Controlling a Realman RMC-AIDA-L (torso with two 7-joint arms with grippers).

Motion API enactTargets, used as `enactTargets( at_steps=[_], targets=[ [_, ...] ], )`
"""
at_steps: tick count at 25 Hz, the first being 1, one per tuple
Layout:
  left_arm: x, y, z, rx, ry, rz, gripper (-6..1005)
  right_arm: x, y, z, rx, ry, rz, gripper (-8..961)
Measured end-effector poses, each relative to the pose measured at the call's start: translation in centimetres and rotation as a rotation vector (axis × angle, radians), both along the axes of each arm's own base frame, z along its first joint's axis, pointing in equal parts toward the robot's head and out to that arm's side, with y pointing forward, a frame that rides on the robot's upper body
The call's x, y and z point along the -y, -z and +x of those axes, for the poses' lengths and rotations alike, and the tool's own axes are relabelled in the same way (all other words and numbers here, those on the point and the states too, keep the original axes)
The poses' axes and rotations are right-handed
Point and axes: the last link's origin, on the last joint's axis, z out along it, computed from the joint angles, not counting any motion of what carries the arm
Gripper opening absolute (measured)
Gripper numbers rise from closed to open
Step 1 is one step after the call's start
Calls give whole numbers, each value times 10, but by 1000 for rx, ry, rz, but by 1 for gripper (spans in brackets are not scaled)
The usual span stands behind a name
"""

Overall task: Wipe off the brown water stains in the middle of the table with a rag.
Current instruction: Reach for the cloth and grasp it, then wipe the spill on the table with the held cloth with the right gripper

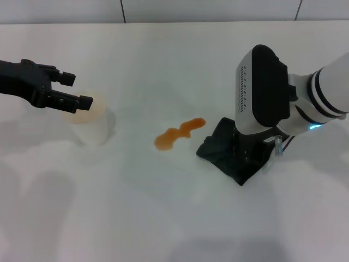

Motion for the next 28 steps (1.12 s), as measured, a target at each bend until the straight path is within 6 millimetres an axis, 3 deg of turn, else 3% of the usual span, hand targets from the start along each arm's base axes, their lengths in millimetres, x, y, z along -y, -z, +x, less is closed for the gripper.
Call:
enactTargets(
  at_steps=[28],
  targets=[
    [0, 3, 2, 8, 4, -4, 884, 22, 52, -48, -17, -232, -44, 108]
  ],
)
